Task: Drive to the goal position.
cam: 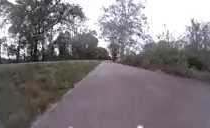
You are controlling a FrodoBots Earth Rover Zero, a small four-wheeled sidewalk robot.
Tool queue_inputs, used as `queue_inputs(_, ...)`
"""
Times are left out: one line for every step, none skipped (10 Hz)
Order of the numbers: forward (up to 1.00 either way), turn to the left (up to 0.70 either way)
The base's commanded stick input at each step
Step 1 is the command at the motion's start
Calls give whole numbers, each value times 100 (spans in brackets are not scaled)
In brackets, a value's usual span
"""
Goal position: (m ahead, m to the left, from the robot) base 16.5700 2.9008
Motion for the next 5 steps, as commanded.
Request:
queue_inputs(100,0)
queue_inputs(100,0)
queue_inputs(100,0)
queue_inputs(100,0)
queue_inputs(100,0)
